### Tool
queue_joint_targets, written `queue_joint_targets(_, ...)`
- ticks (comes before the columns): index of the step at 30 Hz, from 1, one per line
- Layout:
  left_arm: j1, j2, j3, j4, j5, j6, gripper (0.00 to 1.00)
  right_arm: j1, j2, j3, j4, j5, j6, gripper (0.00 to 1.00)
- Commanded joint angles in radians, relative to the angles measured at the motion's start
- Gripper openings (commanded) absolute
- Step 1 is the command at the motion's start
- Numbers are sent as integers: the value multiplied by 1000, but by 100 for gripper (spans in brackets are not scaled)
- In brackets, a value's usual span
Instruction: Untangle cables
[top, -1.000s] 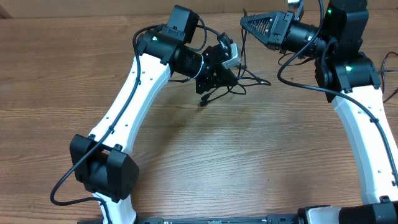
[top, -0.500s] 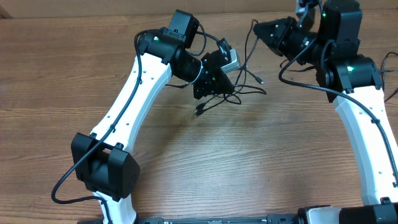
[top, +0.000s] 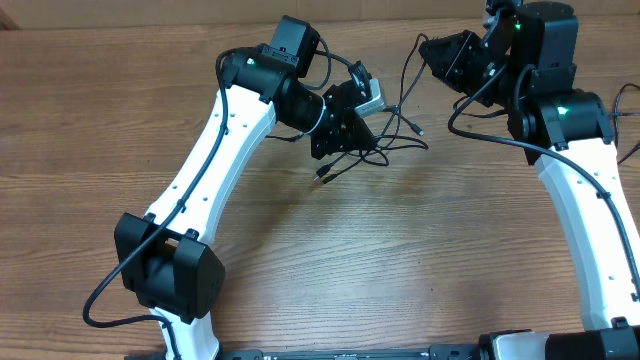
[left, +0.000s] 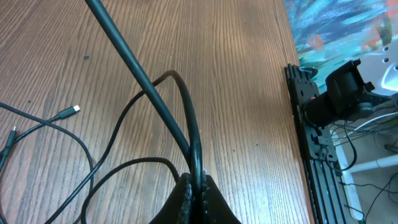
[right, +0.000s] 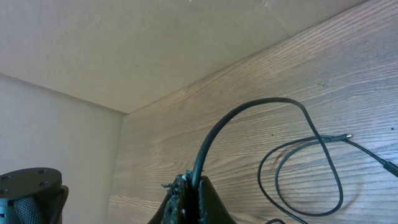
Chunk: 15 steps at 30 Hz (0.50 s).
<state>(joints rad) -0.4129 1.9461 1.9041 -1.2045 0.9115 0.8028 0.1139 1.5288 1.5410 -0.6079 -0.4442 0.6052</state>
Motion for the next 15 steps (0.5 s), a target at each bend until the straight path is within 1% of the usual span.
queue_joint_targets(1,-6,9,-5,-3,13,1,4,2,-28,31,6,24,-12,4)
queue_joint_targets(2,-6,9,-5,-3,12,1,6,2,-28,31,6,24,-12,4)
queue_joint_targets(3,-6,9,-5,-3,12,1,15,2,-28,31,6,24,-12,4)
queue_joint_targets(5,-6,9,-5,-3,12,1,17,2,-28,31,3,24,-12,4)
queue_joint_targets(6,-6,9,-5,-3,12,1,7,2,-28,31,3,24,-12,4)
queue_joint_targets(7,-6,9,-5,-3,12,1,4,2,-28,31,1,24,-12,4)
queue_joint_targets(15,-6,9,-5,-3,13,1,4,2,-28,31,-5,24,-12,4)
